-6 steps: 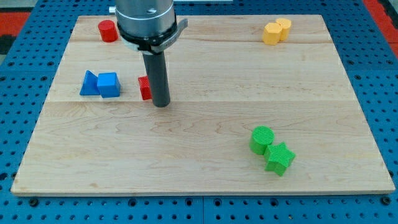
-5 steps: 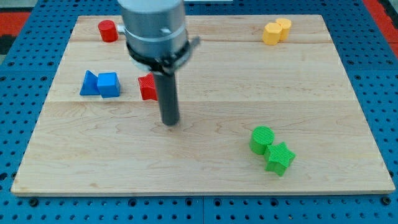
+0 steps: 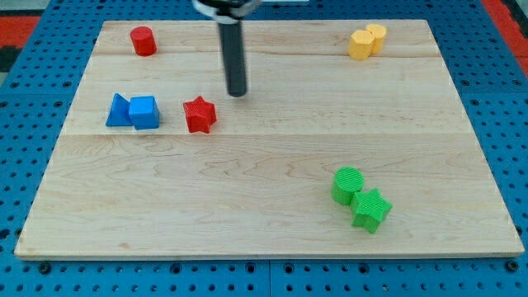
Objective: Separate the blue blocks
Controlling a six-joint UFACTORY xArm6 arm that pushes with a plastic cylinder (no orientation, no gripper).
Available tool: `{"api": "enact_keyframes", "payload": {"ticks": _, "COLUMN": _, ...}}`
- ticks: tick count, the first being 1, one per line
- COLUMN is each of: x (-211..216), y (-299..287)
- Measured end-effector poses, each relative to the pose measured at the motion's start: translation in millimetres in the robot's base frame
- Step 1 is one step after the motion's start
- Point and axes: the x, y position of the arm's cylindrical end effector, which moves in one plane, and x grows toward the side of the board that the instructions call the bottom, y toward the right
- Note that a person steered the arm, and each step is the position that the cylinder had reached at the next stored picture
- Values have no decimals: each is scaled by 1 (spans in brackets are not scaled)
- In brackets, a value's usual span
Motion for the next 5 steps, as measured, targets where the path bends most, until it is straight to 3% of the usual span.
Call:
{"api": "enact_keyframes", "payload": {"ticks": 1, "x": 110, "y": 51}}
{"api": "enact_keyframes", "payload": {"ticks": 2, "x": 222, "y": 51}}
{"api": "enact_keyframes", "payload": {"ticks": 3, "x": 254, "y": 43}}
{"api": "enact_keyframes", "payload": {"ticks": 5, "x": 93, "y": -140}}
